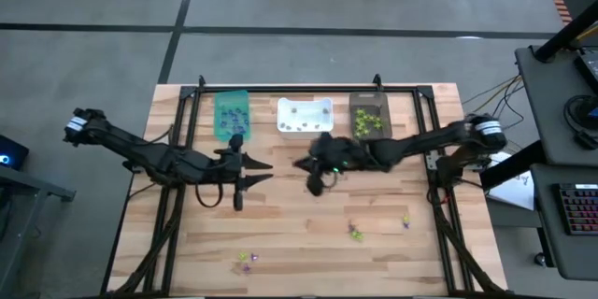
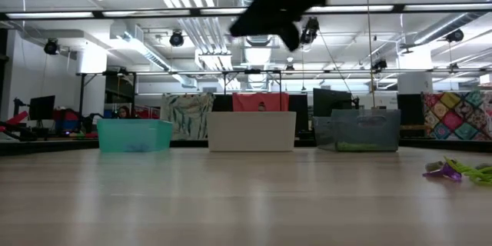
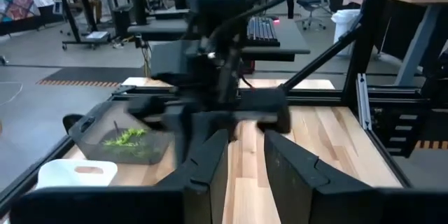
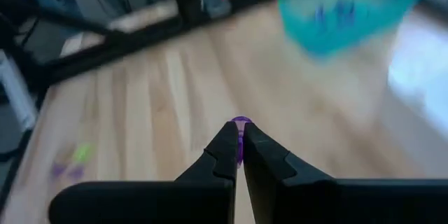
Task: Sort Halloween decoration
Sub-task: Put the purple witch hat toy into the light blue bin
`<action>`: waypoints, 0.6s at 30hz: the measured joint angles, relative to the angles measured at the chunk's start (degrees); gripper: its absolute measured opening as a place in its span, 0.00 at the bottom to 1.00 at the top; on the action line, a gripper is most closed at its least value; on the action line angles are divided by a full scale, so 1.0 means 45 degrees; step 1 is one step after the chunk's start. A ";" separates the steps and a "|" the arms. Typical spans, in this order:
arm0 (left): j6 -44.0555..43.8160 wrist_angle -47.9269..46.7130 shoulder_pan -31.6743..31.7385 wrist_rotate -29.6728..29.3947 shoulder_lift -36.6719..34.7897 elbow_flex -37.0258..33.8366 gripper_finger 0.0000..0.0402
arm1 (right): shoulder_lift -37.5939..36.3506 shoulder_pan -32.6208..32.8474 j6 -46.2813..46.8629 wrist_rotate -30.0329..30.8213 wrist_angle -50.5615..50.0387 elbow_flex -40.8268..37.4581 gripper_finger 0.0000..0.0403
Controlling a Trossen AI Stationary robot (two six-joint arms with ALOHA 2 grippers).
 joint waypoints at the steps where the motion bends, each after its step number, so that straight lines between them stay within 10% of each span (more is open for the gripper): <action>1: 0.0049 -0.0045 0.0000 -0.0004 -0.0108 0.0000 0.19 | 0.0402 -0.0184 -0.0429 0.0007 0.0280 0.0429 0.02; 18: 0.0123 -0.1780 0.0000 -0.0012 -0.2763 0.0000 0.19 | 0.7250 -0.2870 -0.3681 -0.0038 0.0516 0.8341 0.02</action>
